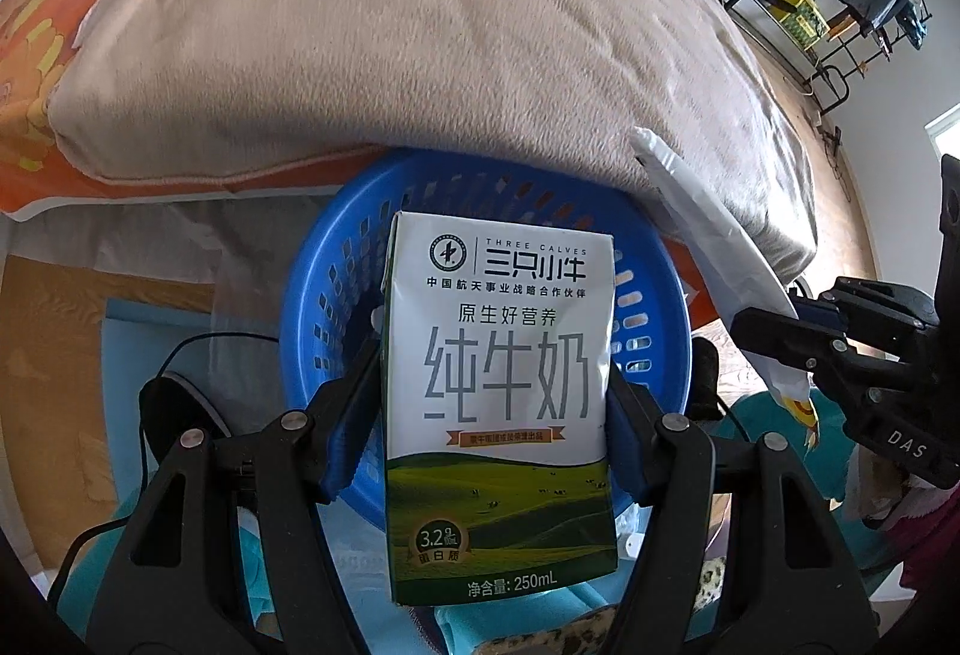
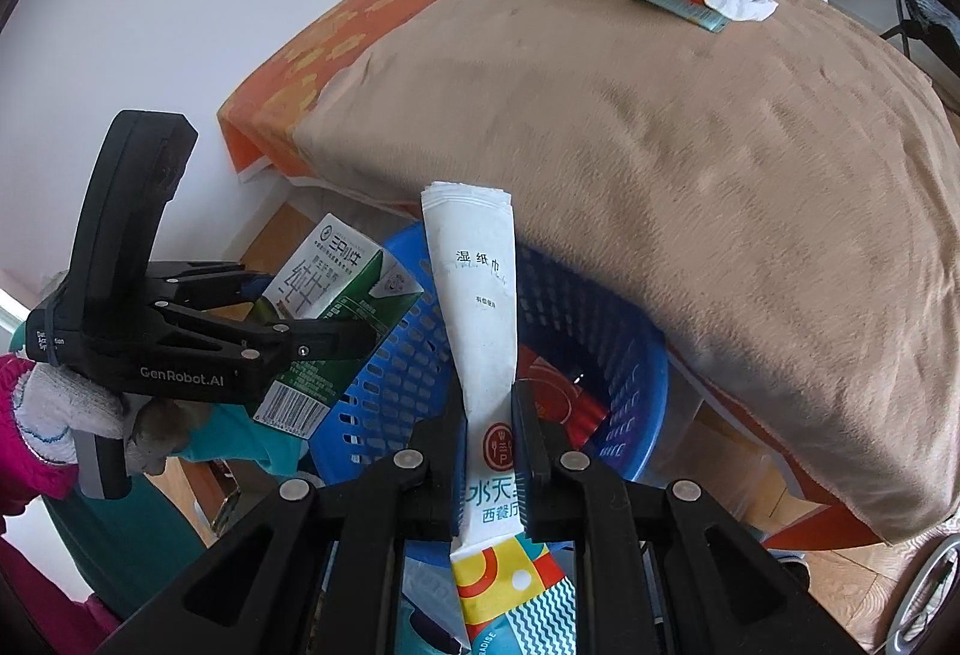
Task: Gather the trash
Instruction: 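Carry the milk carton and white tube in both tools over the blue basket, then open the right tool dropping the tube while the left tool drops the carton into the basket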
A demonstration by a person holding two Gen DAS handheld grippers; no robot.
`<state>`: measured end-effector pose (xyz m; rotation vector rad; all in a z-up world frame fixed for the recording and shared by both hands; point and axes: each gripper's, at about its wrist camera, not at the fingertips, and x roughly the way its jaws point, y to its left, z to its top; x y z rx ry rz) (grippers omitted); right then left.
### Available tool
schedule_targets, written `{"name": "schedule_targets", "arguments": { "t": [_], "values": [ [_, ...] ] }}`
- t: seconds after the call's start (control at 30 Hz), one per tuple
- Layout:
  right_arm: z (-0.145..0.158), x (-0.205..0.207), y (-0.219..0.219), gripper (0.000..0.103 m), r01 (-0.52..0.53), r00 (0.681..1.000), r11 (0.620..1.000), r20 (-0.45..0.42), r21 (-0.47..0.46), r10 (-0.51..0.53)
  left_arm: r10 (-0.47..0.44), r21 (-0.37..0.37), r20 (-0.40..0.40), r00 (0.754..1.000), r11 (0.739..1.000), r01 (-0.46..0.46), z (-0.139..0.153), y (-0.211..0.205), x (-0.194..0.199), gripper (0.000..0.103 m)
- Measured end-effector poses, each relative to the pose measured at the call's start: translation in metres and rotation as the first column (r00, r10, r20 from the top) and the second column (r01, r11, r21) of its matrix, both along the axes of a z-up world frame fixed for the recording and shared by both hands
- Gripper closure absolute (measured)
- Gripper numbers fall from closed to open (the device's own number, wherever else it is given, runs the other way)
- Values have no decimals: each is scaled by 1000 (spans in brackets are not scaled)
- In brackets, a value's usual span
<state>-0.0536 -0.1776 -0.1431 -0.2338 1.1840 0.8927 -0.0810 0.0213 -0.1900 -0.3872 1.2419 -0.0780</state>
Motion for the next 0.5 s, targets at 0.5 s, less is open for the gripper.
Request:
{"name": "schedule_targets", "arguments": {
  "t": [0.5],
  "values": [
    [-6,0,5,84,4,1000,1000,-4,-12,-4,-3,-13,-17,1000,1000,3,-2,-1,0,35]
  ]
}}
